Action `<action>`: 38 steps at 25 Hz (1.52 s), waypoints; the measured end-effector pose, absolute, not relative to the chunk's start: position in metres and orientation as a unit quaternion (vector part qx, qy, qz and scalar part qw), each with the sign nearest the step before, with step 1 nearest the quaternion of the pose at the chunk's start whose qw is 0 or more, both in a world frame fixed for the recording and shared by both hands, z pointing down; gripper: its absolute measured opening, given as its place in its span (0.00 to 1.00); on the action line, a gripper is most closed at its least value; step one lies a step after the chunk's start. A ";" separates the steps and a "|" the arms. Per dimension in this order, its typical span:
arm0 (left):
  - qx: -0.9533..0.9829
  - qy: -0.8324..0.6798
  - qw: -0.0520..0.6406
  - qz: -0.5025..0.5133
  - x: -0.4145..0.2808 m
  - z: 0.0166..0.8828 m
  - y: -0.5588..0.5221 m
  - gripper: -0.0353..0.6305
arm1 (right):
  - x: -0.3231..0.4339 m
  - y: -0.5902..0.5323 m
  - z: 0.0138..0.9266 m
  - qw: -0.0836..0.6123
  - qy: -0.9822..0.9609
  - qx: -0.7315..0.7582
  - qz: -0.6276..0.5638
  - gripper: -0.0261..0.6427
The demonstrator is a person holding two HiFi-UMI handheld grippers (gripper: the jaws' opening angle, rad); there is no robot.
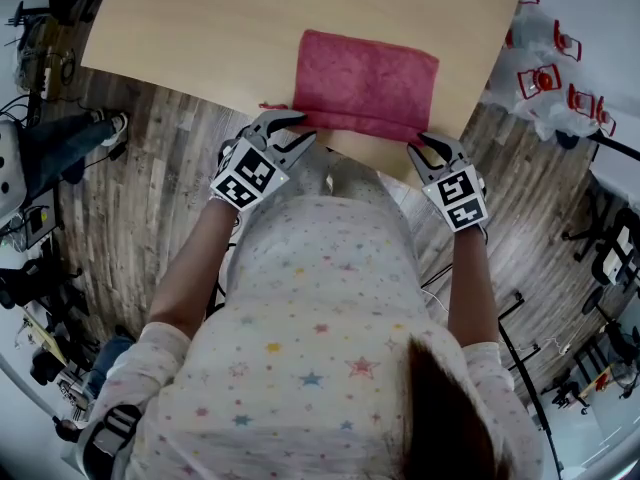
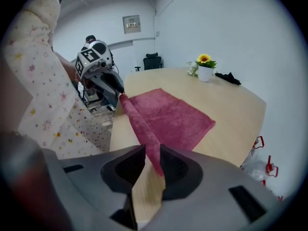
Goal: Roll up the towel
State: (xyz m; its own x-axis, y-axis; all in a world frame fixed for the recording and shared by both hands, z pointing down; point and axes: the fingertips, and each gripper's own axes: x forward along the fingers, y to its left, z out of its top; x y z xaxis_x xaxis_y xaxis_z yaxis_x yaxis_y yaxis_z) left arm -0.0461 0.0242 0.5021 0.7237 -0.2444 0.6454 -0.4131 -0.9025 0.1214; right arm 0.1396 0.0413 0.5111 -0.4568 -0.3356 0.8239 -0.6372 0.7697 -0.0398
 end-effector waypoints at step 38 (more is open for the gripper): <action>0.894 -0.106 0.143 0.410 -0.054 0.531 0.045 0.10 | 0.137 0.059 0.523 0.468 -0.846 0.198 0.159 0.09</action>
